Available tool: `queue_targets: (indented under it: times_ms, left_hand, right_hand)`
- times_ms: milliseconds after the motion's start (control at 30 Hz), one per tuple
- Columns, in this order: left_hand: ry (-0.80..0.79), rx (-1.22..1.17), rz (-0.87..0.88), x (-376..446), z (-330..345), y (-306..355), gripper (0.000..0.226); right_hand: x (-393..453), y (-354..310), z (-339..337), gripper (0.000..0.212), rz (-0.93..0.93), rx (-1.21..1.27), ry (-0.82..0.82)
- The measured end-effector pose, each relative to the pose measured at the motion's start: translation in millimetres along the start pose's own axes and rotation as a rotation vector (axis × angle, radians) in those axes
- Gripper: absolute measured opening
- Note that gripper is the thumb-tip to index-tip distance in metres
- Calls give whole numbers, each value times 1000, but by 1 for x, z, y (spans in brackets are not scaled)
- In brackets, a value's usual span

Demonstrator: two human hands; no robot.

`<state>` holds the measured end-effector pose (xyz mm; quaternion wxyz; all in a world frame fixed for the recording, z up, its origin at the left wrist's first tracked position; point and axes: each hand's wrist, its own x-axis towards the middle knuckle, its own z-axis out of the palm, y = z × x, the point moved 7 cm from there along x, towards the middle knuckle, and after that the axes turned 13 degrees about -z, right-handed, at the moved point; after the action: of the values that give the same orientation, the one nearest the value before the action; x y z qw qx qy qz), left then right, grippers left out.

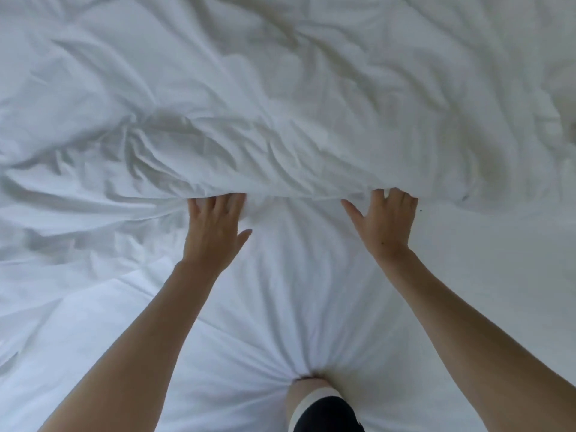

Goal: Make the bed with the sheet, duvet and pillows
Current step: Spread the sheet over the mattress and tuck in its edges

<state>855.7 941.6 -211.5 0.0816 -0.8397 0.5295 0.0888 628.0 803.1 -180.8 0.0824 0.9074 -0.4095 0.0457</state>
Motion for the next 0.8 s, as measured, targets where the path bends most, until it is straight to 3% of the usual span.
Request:
queue_targets:
  times_ms: [100,233,300,367,467,533,600,667,700,733,800]
  left_hand:
    - [-15,-47,-32,25,21,-1,72]
    - [69,-85,-36,44,33,-4,59]
    - [138,-98,-26,43,32,-6,51]
    - [197,-128,-33,41,26,-7,43]
    - [266,-186,-20,35,8,-6,32]
    - [252,-237,-16,32,0,-3,32]
    - [233,-267,-48,23,-1,-2,35]
    - [251,-276,-64,11,1,-1,38]
    - [275,-277,-45,3,1,2,39]
    - [303,-279,-17,-6,0,5,39]
    - [335,-288,8,-26,-4,12,39]
  right_hand:
    - [38,-3,24,56,20,66,-142]
    - [50,-14,66,33,-30,218,-386]
    - [41,-8,77,45,15,205,-438]
    - [33,-3,79,49,50,150,-360]
    - [36,-10,74,24,138,106,-318]
    - [37,-20,72,18,254,271,-348]
    - [39,-34,61,28,261,397,-214]
    - [35,-22,55,14,351,370,40]
    - [31,-9,56,19,486,422,60]
    - [25,-2,72,26,534,406,-44]
    - [23,4,73,29,414,372,-66]
